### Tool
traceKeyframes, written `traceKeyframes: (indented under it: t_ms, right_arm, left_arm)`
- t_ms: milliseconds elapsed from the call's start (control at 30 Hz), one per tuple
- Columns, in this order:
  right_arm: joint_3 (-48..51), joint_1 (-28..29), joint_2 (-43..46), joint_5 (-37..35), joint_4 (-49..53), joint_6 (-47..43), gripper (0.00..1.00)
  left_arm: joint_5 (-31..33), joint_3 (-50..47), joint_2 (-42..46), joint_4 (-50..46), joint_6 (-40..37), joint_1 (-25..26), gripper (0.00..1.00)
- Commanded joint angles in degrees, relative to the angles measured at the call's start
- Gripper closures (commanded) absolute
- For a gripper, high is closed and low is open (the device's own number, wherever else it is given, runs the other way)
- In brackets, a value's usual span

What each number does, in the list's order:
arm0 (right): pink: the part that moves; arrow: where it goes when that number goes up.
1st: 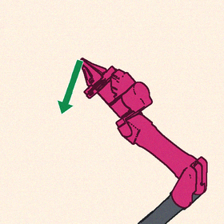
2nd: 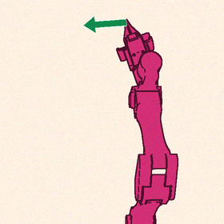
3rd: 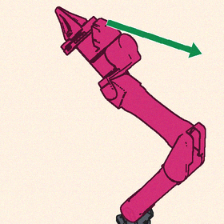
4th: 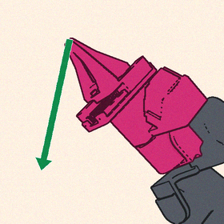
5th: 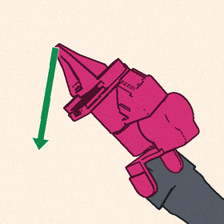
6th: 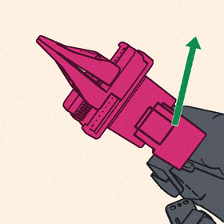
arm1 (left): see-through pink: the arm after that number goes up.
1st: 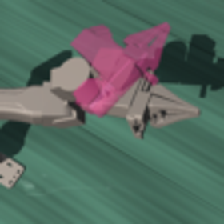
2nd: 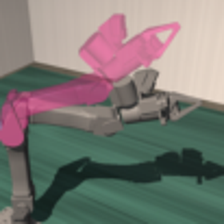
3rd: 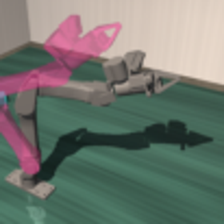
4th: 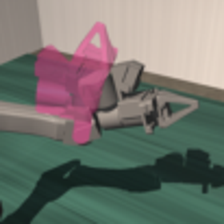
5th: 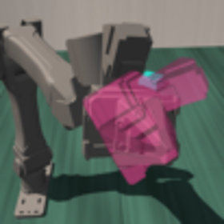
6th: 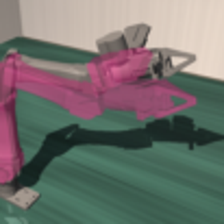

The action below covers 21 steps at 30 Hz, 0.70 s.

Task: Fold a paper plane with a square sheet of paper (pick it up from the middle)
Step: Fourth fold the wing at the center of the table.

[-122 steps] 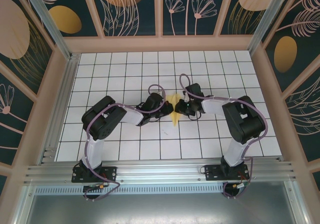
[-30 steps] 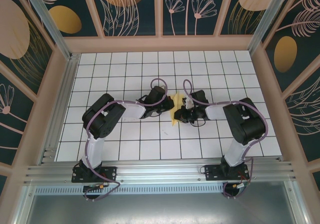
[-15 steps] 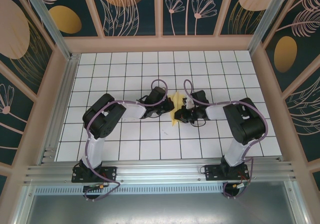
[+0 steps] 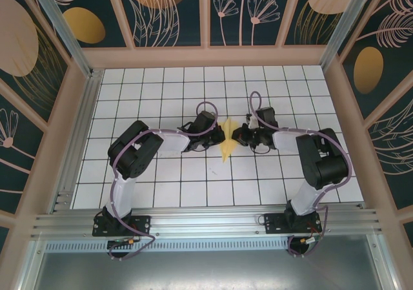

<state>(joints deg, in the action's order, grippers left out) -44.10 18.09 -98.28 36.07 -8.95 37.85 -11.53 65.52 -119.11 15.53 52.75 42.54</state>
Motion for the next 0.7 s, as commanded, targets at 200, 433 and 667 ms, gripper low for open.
traceKeyframes:
  t_ms: [200,433,667]
  right_arm:
    - [-6.8,0.1,-9.6,2.4,-1.3,0.4,0.96]
    - [-8.4,-0.2,-10.2,-0.4,-0.6,1.0,0.96]
    - [-9.6,-0.3,-10.0,-0.2,-1.5,1.4,0.96]
  left_arm:
    - [0.9,0.3,-2.9,-5.2,-1.8,0.1,1.00]
    - [0.5,0.3,-3.5,-6.1,-2.9,0.1,1.00]
    - [1.0,0.4,-3.5,-7.2,-3.8,0.1,1.00]
